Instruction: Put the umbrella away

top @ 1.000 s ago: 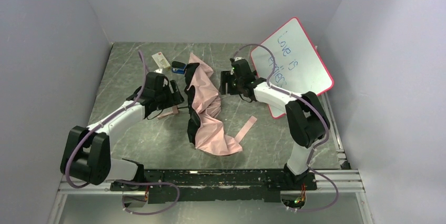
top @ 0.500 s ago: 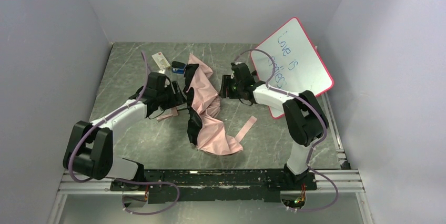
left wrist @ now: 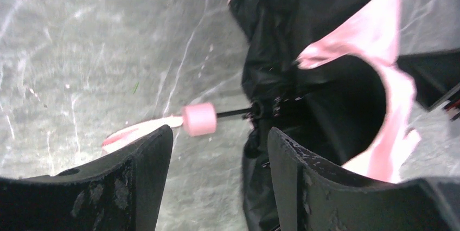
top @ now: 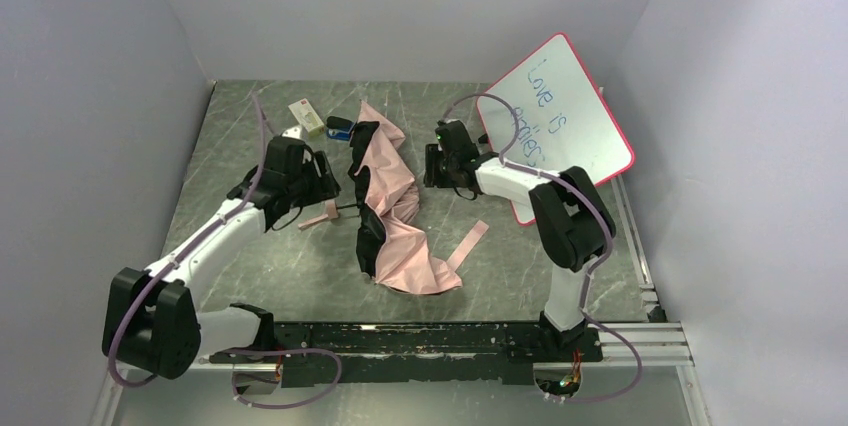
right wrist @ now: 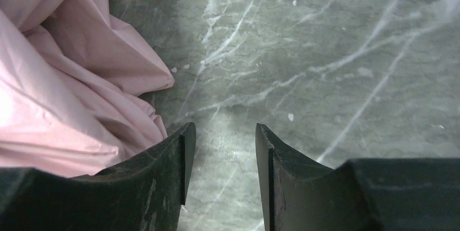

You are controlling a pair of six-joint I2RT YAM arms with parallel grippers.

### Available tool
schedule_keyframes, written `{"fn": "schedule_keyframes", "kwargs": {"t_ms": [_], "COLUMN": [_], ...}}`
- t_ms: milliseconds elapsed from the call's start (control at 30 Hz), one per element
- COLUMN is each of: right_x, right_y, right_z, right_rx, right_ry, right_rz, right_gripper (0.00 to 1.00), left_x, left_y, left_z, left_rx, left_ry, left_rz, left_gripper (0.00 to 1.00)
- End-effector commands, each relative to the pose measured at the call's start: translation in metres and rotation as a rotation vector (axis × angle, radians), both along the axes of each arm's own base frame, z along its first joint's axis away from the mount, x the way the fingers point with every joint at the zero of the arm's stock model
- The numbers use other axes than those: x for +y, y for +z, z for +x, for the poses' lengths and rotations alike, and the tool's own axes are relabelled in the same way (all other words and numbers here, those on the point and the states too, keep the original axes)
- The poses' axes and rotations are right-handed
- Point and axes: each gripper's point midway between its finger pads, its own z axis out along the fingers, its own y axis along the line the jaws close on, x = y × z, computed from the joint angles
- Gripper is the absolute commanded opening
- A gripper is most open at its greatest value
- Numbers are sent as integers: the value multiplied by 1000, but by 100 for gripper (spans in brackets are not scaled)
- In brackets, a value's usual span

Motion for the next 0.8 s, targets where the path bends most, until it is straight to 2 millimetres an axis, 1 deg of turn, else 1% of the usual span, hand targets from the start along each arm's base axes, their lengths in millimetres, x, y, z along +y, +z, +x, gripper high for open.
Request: {"fn": "schedule_keyframes", "kwargs": {"t_ms": [0,133,267,333,500,667,767], "right_x": [16,30,44,50,63,73,82], "right_y": [-11,-16,-18,-18,-17,-15,-12], "right_z": [2,-3,-9,-13,-18,-23,-27], "right_rx": [21,41,45,48,45,50,53], "right_ry": [68,120,157,173,205,230,252], "right_rz": [-16,-15,-19,-14,-8,12,37], "right_gripper": [46,44,44,44,43,42,41], "left_x": [2,0,-4,-9,-17,-30,-44], "left_y": [-37,-51,-58,-58,-61,-62,-62], "left_z": [-17,-14,-7,-4,2,4,3], "left_rx": [91,106,112,113,107,114,110], "left_ry": [-14,-18,-25,-39,-58,-86,-110], "left_rz": [10,7,4,-11,-40,-66,-83], "left_gripper": [68,66,62,57,51,50,50]}}
